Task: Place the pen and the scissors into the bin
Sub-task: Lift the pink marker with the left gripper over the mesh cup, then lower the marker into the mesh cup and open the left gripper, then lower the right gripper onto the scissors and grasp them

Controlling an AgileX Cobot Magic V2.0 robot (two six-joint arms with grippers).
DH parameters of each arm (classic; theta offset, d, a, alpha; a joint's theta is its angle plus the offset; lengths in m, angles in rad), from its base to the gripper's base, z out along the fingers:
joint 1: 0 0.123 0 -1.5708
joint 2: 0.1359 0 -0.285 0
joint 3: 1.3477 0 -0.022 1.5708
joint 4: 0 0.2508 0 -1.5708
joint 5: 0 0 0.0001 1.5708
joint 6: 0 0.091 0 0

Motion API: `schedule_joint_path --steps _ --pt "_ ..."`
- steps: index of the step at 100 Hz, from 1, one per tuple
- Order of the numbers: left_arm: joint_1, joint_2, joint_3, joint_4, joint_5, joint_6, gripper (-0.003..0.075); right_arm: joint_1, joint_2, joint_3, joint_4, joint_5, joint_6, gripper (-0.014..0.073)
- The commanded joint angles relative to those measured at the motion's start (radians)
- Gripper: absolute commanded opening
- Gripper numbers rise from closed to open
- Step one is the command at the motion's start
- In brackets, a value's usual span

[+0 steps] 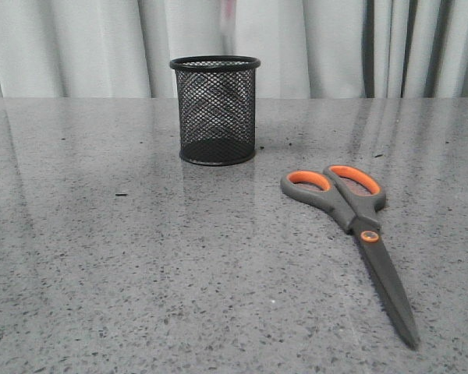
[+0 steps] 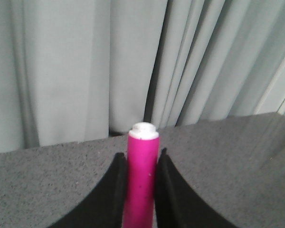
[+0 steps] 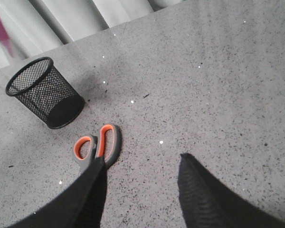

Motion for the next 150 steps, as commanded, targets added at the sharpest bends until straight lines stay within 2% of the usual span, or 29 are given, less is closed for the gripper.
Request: schedule_joint_path --steps 1,34,41,45,48,58,63,68,74,82,93,100,118,137,150 --pt "-0.008 -0.006 -0.028 0.029 -0.081 0.004 -0.0020 0.002 0.016 -0.036 -0.002 -0.051 -0.010 0.0313" --pt "-0.003 0.042 -0.012 0.090 -0.027 0.008 -0.0019 0.002 0.016 -0.036 -0.028 -0.011 -0.010 0.0313" --pt "-0.002 0.042 -0.008 0.097 -0.027 0.010 0.0006 0.002 0.016 -0.036 -0.030 -0.011 -0.010 0.0313" --pt "0.001 0.042 -0.008 0.111 -0.027 0.010 0.0046 0.002 0.016 -0.036 -0.030 -0.013 -0.010 0.0313" --pt "0.001 0.042 -0.008 0.116 -0.027 0.010 0.0104 0.002 0.016 -0.036 -0.030 -0.013 -0.010 0.0313" --pt "0.008 0.033 -0.008 0.116 -0.027 0.010 0.0341 0.002 0.016 -0.036 -0.030 -0.013 -0.010 0.0313" --pt "0.011 0.012 -0.008 0.117 -0.015 0.010 0.0432 0.002 0.016 -0.036 -0.030 -0.013 -0.010 0.0313" --pt "0.013 -0.020 -0.008 0.132 0.002 0.010 0.0478 0.002 0.016 -0.036 -0.029 -0.008 -0.010 0.0313" --pt "0.018 -0.076 -0.008 0.150 0.030 0.010 0.0477 0.002 0.018 -0.040 -0.018 -0.002 -0.010 0.0313" --pt "0.018 -0.165 -0.008 0.172 0.088 0.010 0.0428 0.002 0.025 -0.053 0.010 0.008 -0.035 0.0313" --pt "0.013 -0.313 -0.004 0.174 0.208 0.010 0.0336 0.002 0.078 -0.118 0.077 0.050 -0.184 0.0313" --pt "0.000 -0.397 -0.003 0.174 0.298 0.010 0.0303 0.002 0.134 -0.180 0.108 0.067 -0.279 0.0313" --pt "-0.036 -0.557 0.048 0.174 0.449 0.010 0.0298 0.002 0.337 -0.372 0.221 0.112 -0.445 0.0313" --pt "-0.040 -0.685 0.234 0.174 0.485 0.010 0.0298 0.010 0.578 -0.539 0.225 0.305 -0.444 0.0313" --pt "-0.040 -0.751 0.376 0.166 0.483 0.004 0.0298 0.084 0.671 -0.567 0.223 0.309 -0.444 0.0313"
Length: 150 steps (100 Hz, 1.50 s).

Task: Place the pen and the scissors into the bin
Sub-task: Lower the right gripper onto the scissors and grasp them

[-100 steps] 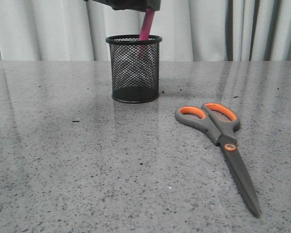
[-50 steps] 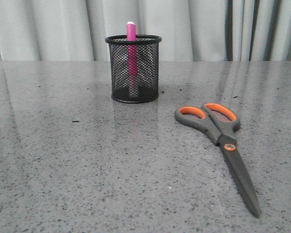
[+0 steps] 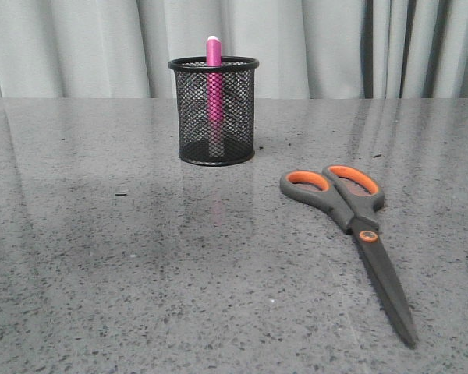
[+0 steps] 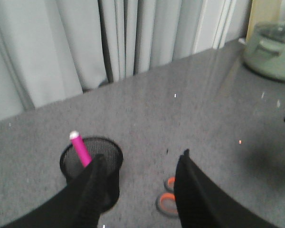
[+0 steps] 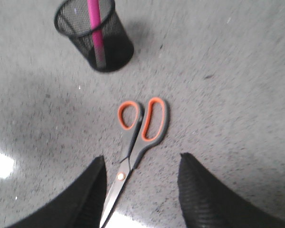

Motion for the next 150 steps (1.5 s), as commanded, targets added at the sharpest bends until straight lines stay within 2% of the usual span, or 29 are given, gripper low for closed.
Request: schedule_joint_path --steps 1,15,22,37,47,57,75,102,132,150 --pt "-0.009 -0.060 0.068 -0.012 -0.063 -0.003 0.0298 0.057 0.056 -0.044 0.024 -0.033 -0.017 0.0313" --pt "-0.009 -0.118 0.161 -0.015 -0.067 -0.007 0.0298 0.206 0.128 -0.044 -0.043 -0.069 0.078 0.0313" --pt "-0.009 -0.146 0.178 -0.015 -0.067 -0.007 0.0298 0.305 0.172 -0.046 -0.159 -0.080 0.186 0.0313" --pt "-0.009 -0.192 0.180 -0.015 -0.080 -0.007 0.0298 0.554 0.288 -0.060 -0.528 -0.041 0.501 0.0312" --pt "-0.009 -0.213 0.180 -0.015 -0.090 -0.007 0.0298 0.647 0.357 -0.080 -0.630 -0.031 0.640 0.0314" --pt "-0.009 -0.224 0.180 -0.015 -0.086 -0.007 0.0298 0.650 0.406 -0.096 -0.633 -0.038 0.687 0.0332" --pt "-0.009 -0.237 0.180 -0.041 -0.062 -0.007 0.0298 0.588 0.452 -0.096 -0.620 -0.040 0.729 0.0451" --pt "-0.009 -0.240 0.180 -0.053 -0.057 -0.007 0.0298 0.540 0.508 -0.096 -0.514 -0.060 0.729 0.0447" --pt "-0.009 -0.240 0.180 -0.069 -0.053 -0.007 0.0298 0.542 0.591 -0.094 -0.500 -0.070 0.729 0.0445" --pt "-0.009 -0.240 0.180 -0.075 -0.031 -0.007 0.0295 0.542 0.642 -0.094 -0.507 -0.087 0.729 0.0359"
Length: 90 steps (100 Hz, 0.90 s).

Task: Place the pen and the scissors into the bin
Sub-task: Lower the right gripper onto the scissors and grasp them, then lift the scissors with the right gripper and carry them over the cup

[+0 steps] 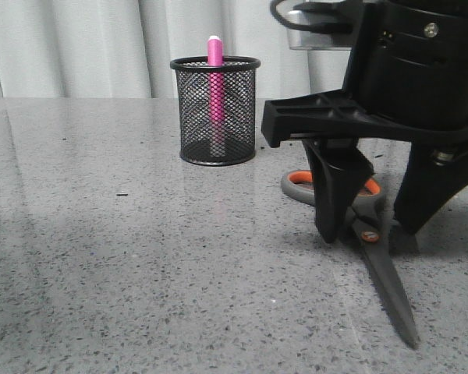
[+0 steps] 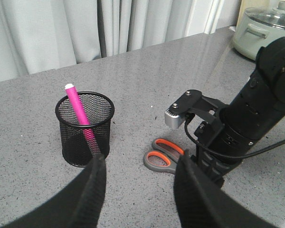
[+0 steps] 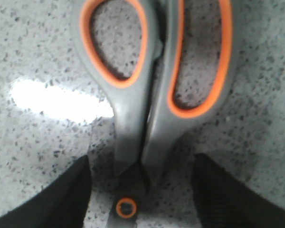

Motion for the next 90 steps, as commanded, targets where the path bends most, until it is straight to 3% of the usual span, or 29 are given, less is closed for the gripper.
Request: schedule_joint_path --steps 1,21,39,55,71,81,90 --pt "-0.009 -0.004 -0.027 -0.022 -0.045 -0.007 0.0295 -0.005 0.013 -0.015 -0.004 -0.046 -0.001 0.0352" --pt "-0.009 -0.004 -0.027 -0.022 -0.043 -0.007 0.0295 -0.005 0.083 -0.015 -0.030 -0.026 -0.001 0.0253" --pt "-0.009 -0.004 -0.027 -0.022 -0.043 -0.007 0.0295 -0.005 0.123 -0.015 -0.116 0.024 -0.001 -0.0071" --pt "-0.009 -0.004 -0.027 -0.022 -0.039 -0.007 0.0295 -0.007 0.080 -0.017 -0.182 0.085 -0.001 -0.0067" --pt "-0.009 -0.004 -0.027 -0.022 -0.039 -0.007 0.0295 -0.007 -0.093 -0.056 -0.215 0.128 -0.001 -0.0066" --pt "-0.009 -0.004 -0.027 -0.022 -0.043 -0.007 0.0295 -0.007 -0.208 -0.131 -0.216 0.079 -0.001 -0.0066" --pt "-0.009 -0.004 -0.027 -0.022 -0.055 -0.007 0.0295 -0.007 -0.259 -0.208 -0.223 -0.063 -0.001 -0.0066"
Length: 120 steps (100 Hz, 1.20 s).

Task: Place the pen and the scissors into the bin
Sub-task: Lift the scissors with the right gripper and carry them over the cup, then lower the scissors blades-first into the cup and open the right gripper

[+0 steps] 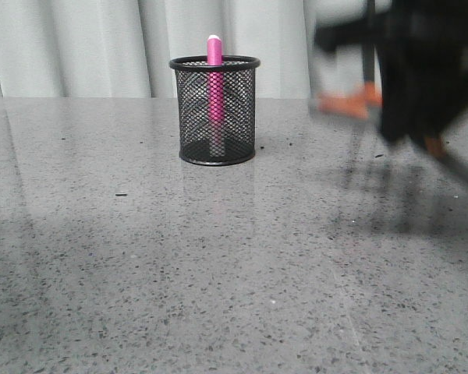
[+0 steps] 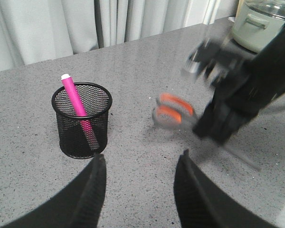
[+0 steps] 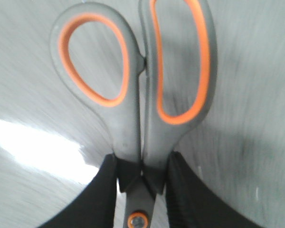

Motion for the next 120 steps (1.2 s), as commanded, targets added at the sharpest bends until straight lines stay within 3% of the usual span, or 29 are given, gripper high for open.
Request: schedule_joint_path --steps 1,22,34,43,58,76,120 --pt "-0.009 -0.004 -0.027 -0.019 -0.081 -0.007 0.0295 -0.004 -0.086 -0.096 -0.042 -0.181 -0.004 -0.0066" --pt "-0.009 -0.004 -0.027 -0.022 -0.091 -0.007 0.0295 -0.004 -0.044 -0.133 -0.175 -0.779 -0.004 -0.0067" --pt "-0.009 -0.004 -0.027 -0.040 -0.061 -0.007 0.0295 -0.021 0.037 -0.133 -0.353 -1.035 -0.004 -0.0066" --pt "-0.009 -0.004 -0.027 -0.049 -0.037 -0.007 0.0295 -0.069 0.106 -0.133 -0.384 -1.168 -0.004 -0.0066" --pt "-0.009 -0.004 -0.027 -0.050 0.004 -0.007 0.0295 -0.143 0.205 -0.133 -0.296 -1.281 -0.004 -0.0067" --pt "-0.009 -0.004 -0.011 -0.060 0.011 -0.007 0.0295 -0.183 0.299 -0.133 -0.294 -1.422 -0.004 -0.0067" --pt "-0.009 -0.004 0.025 -0.068 0.002 -0.007 0.0295 -0.179 0.365 -0.010 -0.290 -1.466 -0.004 -0.0066"
